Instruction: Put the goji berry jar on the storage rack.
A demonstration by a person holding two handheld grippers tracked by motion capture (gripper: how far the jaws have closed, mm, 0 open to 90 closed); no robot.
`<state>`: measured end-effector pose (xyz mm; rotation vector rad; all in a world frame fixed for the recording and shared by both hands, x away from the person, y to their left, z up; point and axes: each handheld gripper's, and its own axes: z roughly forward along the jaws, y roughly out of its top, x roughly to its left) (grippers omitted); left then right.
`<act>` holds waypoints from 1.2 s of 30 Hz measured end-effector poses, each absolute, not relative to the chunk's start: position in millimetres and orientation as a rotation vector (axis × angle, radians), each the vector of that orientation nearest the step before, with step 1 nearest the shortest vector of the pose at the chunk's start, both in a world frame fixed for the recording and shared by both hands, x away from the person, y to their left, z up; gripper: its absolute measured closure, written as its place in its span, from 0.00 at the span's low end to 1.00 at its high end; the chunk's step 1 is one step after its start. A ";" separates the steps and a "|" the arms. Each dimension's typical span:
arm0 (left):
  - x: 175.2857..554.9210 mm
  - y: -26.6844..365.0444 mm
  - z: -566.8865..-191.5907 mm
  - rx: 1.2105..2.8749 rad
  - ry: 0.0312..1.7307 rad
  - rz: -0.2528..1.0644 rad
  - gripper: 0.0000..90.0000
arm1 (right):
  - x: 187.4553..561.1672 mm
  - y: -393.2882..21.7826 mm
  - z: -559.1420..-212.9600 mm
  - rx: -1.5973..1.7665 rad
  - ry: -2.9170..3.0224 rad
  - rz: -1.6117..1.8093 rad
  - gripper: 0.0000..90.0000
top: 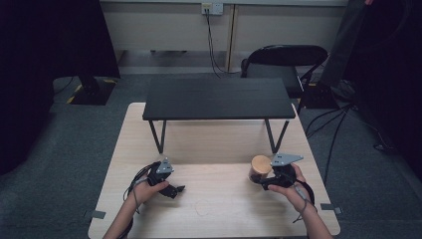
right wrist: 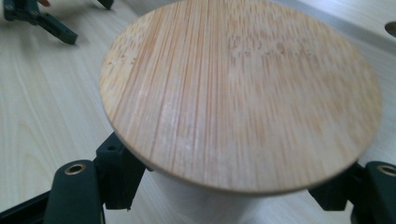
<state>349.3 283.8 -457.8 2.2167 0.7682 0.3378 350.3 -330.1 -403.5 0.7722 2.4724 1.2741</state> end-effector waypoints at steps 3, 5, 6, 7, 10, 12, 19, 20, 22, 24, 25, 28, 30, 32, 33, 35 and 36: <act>349.3 283.7 -457.5 2.219 0.768 0.338 0.00 | 355.9 -328.2 -392.5 0.767 2.492 1.294 0.29; 349.3 283.7 -457.7 2.217 0.768 0.338 0.00 | 359.4 -327.4 -385.1 0.764 2.501 1.309 0.29; 349.3 283.8 -457.7 2.217 0.768 0.338 0.00 | 360.9 -326.8 -380.8 0.759 2.505 1.308 0.29; 349.3 283.8 -457.7 2.217 0.768 0.338 0.00 | 362.1 -325.9 -376.4 0.751 2.505 1.305 0.29; 349.3 283.7 -457.5 2.218 0.768 0.338 0.00 | 366.0 -324.2 -361.6 0.736 2.509 1.291 0.29; 349.3 283.7 -457.5 2.219 0.768 0.338 0.00 | 368.6 -323.9 -352.2 0.736 2.508 1.290 0.29; 349.4 283.7 -457.5 2.219 0.768 0.338 0.00 | 376.3 -322.1 -316.6 0.719 2.516 1.270 0.29; 349.4 283.7 -457.4 2.219 0.767 0.338 0.00 | 377.2 -321.7 -311.8 0.716 2.517 1.269 0.29; 349.4 283.7 -457.4 2.219 0.768 0.338 0.00 | 379.0 -320.7 -303.2 0.718 2.516 1.274 0.29; 349.4 283.7 -457.4 2.219 0.767 0.338 0.00 | 381.6 -319.3 -295.1 0.718 2.516 1.281 0.29; 349.5 283.7 -457.3 2.220 0.767 0.338 0.00 | 383.2 -318.3 -290.9 0.718 2.520 1.287 0.28; 349.5 283.8 -457.4 2.220 0.767 0.338 0.00 | 387.1 -312.8 -276.9 0.707 2.529 1.281 0.29; 349.4 283.7 -457.4 2.219 0.767 0.338 0.00 | 388.7 -307.2 -266.8 0.706 2.530 1.262 0.29; 349.4 283.7 -457.4 2.219 0.767 0.338 0.00 | 392.9 -303.5 -257.8 0.705 2.535 1.256 0.29; 349.4 283.7 -457.4 2.219 0.767 0.338 0.00 | 394.6 -301.8 -254.2 0.704 2.533 1.258 0.29; 349.4 283.7 -457.4 2.219 0.768 0.338 0.00 | 398.1 -297.9 -246.3 0.694 2.531 1.253 0.28; 349.4 283.7 -457.4 2.219 0.768 0.338 0.00 | 399.4 -296.0 -242.5 0.693 2.527 1.250 0.29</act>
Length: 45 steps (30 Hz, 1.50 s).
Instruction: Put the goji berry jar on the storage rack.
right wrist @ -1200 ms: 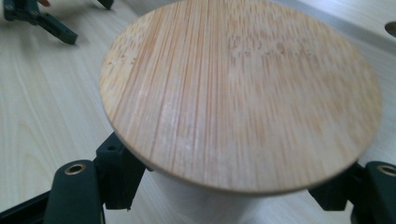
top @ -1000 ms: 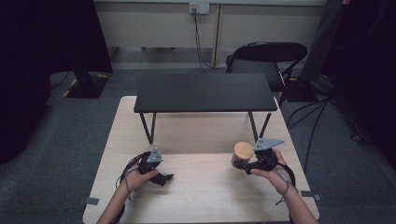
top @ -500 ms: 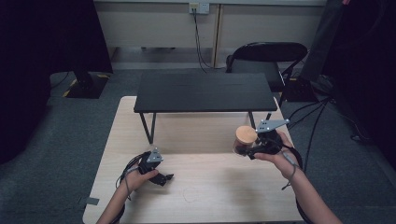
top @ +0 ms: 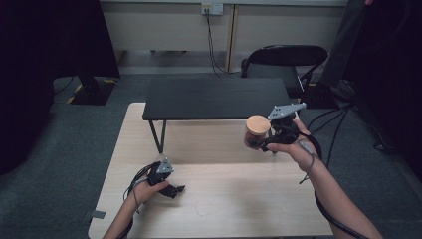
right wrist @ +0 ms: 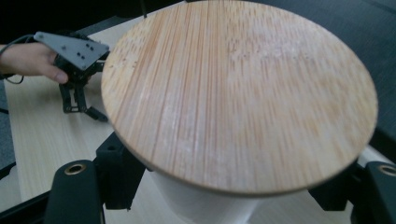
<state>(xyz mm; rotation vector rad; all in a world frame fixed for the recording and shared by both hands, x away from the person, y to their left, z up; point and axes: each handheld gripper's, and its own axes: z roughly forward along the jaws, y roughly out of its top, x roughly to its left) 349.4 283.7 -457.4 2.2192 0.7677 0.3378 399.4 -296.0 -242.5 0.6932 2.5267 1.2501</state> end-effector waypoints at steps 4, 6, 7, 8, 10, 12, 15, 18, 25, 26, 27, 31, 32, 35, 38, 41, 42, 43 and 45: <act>349.5 283.8 -457.4 2.220 0.767 0.338 0.00 | 404.7 -288.1 -230.6 0.699 2.510 1.255 0.28; 349.5 283.7 -457.4 2.220 0.767 0.338 0.00 | 407.1 -281.9 -224.1 0.692 2.504 1.241 0.28; 349.4 283.7 -457.5 2.219 0.768 0.338 0.00 | 408.4 -278.8 -221.3 0.691 2.499 1.238 0.29; 349.4 283.7 -457.5 2.219 0.768 0.338 0.00 | 410.3 -275.8 -218.5 0.689 2.497 1.236 0.29; 349.5 283.8 -457.4 2.220 0.767 0.338 0.00 | 414.3 -269.9 -213.8 0.690 2.490 1.235 0.29; 349.4 283.8 -457.5 2.219 0.768 0.338 0.00 | 416.3 -266.3 -211.6 0.694 2.486 1.231 0.29; 349.0 283.7 -458.0 2.214 0.769 0.339 0.00 | 426.8 -250.7 -203.9 0.706 2.482 1.191 0.29; 348.9 283.8 -458.1 2.213 0.770 0.339 0.00 | 435.5 -242.7 -202.1 0.728 2.468 1.194 0.29; 349.0 283.8 -458.0 2.214 0.770 0.338 0.00 | 454.1 -225.7 -201.3 0.770 2.454 1.155 0.29; 349.1 283.8 -457.9 2.215 0.769 0.339 0.00 | 454.1 -225.7 -201.3 0.770 2.454 1.155 0.29; 349.1 283.8 -457.9 2.214 0.770 0.337 0.00 | 455.8 -223.6 -202.2 0.769 2.450 1.150 0.28; 349.0 283.9 -458.1 2.213 0.770 0.338 0.00 | 463.8 -218.9 -205.3 0.787 2.450 1.146 0.28; 349.2 283.8 -457.6 2.217 0.768 0.339 0.00 | 465.4 -218.2 -206.0 0.788 2.449 1.144 0.28; 349.1 283.9 -458.1 2.214 0.768 0.339 0.00 | 470.0 -216.3 -209.3 0.804 2.436 1.142 0.29; 349.2 283.9 -457.9 2.215 0.768 0.339 0.00 | 475.1 -214.5 -210.5 0.810 2.439 1.129 0.28; 349.2 283.8 -457.7 2.216 0.769 0.339 0.00 | 480.2 -214.4 -213.5 0.816 2.433 1.135 0.28; 349.2 283.8 -457.7 2.216 0.769 0.339 0.00 | 481.2 -214.1 -213.9 0.820 2.435 1.135 0.29; 349.2 283.8 -457.6 2.217 0.768 0.339 0.00 | 482.2 -213.6 -214.4 0.821 2.435 1.131 0.28; 349.3 283.8 -457.6 2.217 0.769 0.338 0.00 | 483.7 -213.9 -216.0 0.827 2.432 1.140 0.29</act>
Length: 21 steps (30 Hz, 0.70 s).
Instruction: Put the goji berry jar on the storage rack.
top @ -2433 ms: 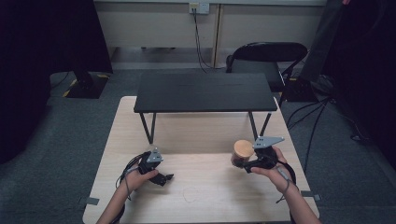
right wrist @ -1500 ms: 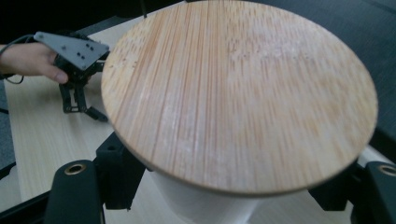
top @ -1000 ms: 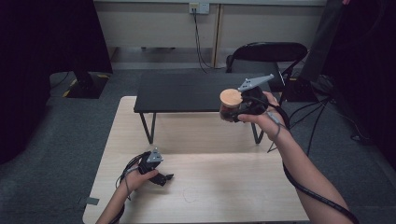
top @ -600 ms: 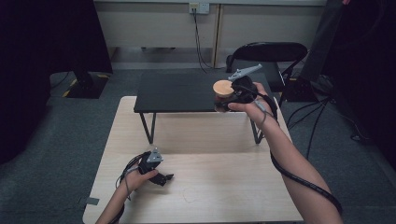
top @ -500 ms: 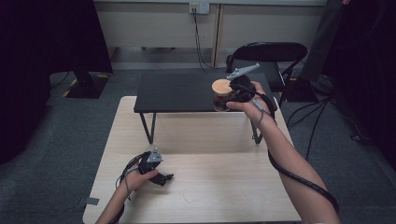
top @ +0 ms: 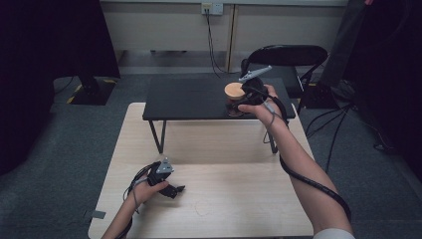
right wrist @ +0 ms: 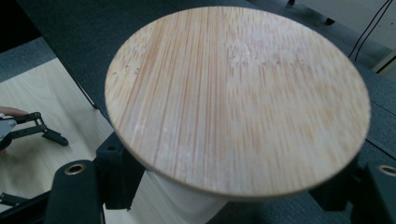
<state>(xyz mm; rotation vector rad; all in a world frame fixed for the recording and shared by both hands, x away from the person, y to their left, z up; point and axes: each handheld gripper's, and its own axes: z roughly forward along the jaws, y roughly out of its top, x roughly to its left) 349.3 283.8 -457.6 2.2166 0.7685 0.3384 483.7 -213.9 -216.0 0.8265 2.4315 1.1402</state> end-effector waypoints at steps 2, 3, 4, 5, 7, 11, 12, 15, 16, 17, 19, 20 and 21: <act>349.3 283.8 -457.6 2.217 0.768 0.339 0.00 | 484.4 -213.6 -217.4 0.833 2.423 1.147 0.28; 349.3 283.8 -457.5 2.217 0.767 0.339 0.00 | 484.8 -212.9 -218.1 0.832 2.419 1.146 0.28; 349.3 283.9 -457.5 2.218 0.767 0.339 0.00 | 485.8 -212.8 -218.2 0.835 2.419 1.149 0.28; 349.3 283.8 -457.5 2.217 0.768 0.339 0.00 | 486.7 -212.4 -218.3 0.839 2.419 1.149 0.28; 349.3 283.8 -457.5 2.217 0.768 0.339 0.00 | 487.8 -210.9 -219.0 0.848 2.416 1.154 0.28; 349.2 283.8 -457.6 2.217 0.769 0.339 0.00 | 488.8 -208.9 -222.5 0.866 2.405 1.175 0.28; 349.2 283.9 -458.0 2.215 0.768 0.339 0.00 | 488.8 -208.0 -224.1 0.866 2.399 1.183 0.28; 349.3 283.8 -457.6 2.217 0.768 0.339 0.00 | 488.5 -207.6 -225.9 0.870 2.390 1.192 0.28; 349.3 283.8 -457.6 2.217 0.768 0.339 0.00 | 488.3 -207.2 -226.6 0.872 2.386 1.195 0.28; 349.3 283.8 -457.5 2.218 0.767 0.340 0.00 | 488.3 -207.0 -226.7 0.873 2.386 1.196 0.28; 349.2 283.8 -457.7 2.216 0.769 0.338 0.00 | 488.2 -206.6 -227.4 0.875 2.382 1.198 0.28; 349.2 283.8 -457.7 2.216 0.769 0.338 0.00 | 488.2 -206.6 -227.4 0.875 2.382 1.198 0.28; 349.2 283.8 -457.6 2.217 0.769 0.339 0.00 | 488.0 -206.3 -227.6 0.876 2.381 1.198 0.28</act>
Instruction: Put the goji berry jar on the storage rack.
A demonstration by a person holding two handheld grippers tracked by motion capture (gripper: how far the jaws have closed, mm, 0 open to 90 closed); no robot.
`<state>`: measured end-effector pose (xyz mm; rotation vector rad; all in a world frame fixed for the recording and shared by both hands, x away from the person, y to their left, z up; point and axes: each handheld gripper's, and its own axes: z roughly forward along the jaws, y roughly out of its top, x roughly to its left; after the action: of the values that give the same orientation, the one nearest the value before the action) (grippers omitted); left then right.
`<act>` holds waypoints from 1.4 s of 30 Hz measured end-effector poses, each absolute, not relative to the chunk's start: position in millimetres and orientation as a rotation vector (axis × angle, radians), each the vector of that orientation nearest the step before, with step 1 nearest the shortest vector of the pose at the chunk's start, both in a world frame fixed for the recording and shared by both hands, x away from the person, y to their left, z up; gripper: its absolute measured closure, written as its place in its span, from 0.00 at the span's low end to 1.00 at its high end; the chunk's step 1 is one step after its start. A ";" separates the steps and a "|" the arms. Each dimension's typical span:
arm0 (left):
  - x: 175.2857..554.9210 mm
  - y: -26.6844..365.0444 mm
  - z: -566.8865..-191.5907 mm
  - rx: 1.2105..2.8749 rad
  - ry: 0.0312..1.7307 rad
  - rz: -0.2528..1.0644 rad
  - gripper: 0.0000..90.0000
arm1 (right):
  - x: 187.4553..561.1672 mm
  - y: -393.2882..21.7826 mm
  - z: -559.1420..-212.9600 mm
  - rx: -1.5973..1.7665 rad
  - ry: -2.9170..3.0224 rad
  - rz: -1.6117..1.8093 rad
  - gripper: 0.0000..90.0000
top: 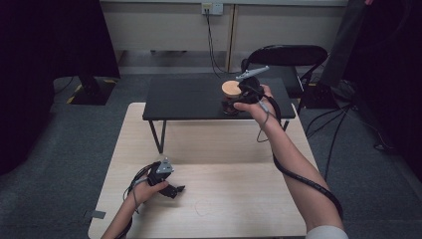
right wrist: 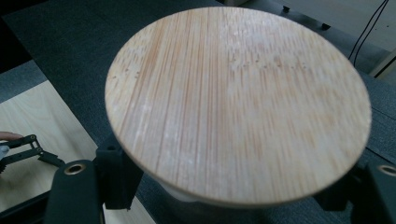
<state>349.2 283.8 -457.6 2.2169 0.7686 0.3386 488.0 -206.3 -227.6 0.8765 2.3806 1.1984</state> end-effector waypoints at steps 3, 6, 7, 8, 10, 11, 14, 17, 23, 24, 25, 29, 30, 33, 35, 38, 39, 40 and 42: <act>349.3 283.8 -457.5 2.217 0.768 0.338 0.00 | 487.2 -206.1 -228.6 0.876 2.375 1.201 0.28; 349.2 283.8 -457.6 2.216 0.769 0.338 0.00 | 485.5 -205.4 -229.2 0.875 2.370 1.197 0.28; 349.3 283.8 -457.6 2.217 0.768 0.339 0.00 | 483.9 -204.1 -229.4 0.844 2.372 1.179 0.25; 349.3 283.8 -457.6 2.217 0.768 0.339 0.00 | 483.9 -204.1 -229.4 0.844 2.372 1.179 0.25; 349.2 283.8 -457.6 2.216 0.769 0.338 0.00 | 480.3 -204.0 -230.8 0.847 2.361 1.180 0.18; 349.3 283.8 -457.5 2.217 0.768 0.339 0.00 | 478.6 -206.0 -232.6 0.846 2.353 1.201 0.16; 349.2 283.8 -457.6 2.217 0.767 0.340 0.00 | 470.5 -212.3 -235.9 0.827 2.349 1.231 0.08; 349.0 283.8 -457.9 2.215 0.770 0.338 0.00 | 463.6 -218.8 -239.8 0.818 2.344 1.246 0.04; 349.7 283.7 -456.8 2.224 0.765 0.339 0.00 | 449.7 -239.1 -249.8 0.826 2.342 1.321 0.01; 349.7 283.8 -456.9 2.224 0.766 0.338 0.00 | 445.8 -243.2 -252.1 0.824 2.342 1.329 0.00; 349.7 283.8 -456.9 2.224 0.766 0.338 0.00 | 438.9 -252.2 -257.6 0.820 2.348 1.350 0.00; 349.7 283.8 -456.9 2.224 0.766 0.338 0.00 | 423.2 -266.9 -267.9 0.810 2.355 1.364 0.00; 349.7 283.7 -456.9 2.224 0.766 0.338 0.00 | 423.2 -266.9 -267.9 0.810 2.355 1.364 0.00; 349.7 283.8 -456.9 2.224 0.765 0.339 0.00 | 413.2 -275.5 -274.3 0.808 2.368 1.357 0.00; 349.8 283.8 -456.8 2.224 0.765 0.338 0.00 | 406.4 -280.3 -279.4 0.810 2.367 1.350 0.00; 349.8 283.8 -456.8 2.225 0.764 0.339 0.00 | 396.2 -286.6 -287.9 0.816 2.362 1.337 0.00; 349.8 283.7 -456.8 2.225 0.765 0.339 0.00 | 391.2 -291.8 -294.8 0.819 2.363 1.345 0.00; 349.8 283.8 -456.8 2.225 0.765 0.339 0.00 | 391.2 -291.8 -294.8 0.819 2.363 1.345 0.00; 349.7 283.8 -456.8 2.224 0.765 0.339 0.00 | 387.4 -296.3 -300.6 0.810 2.375 1.342 0.00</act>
<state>349.7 283.8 -456.8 2.2242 0.7648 0.3389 387.4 -296.3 -300.6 0.8099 2.3749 1.3415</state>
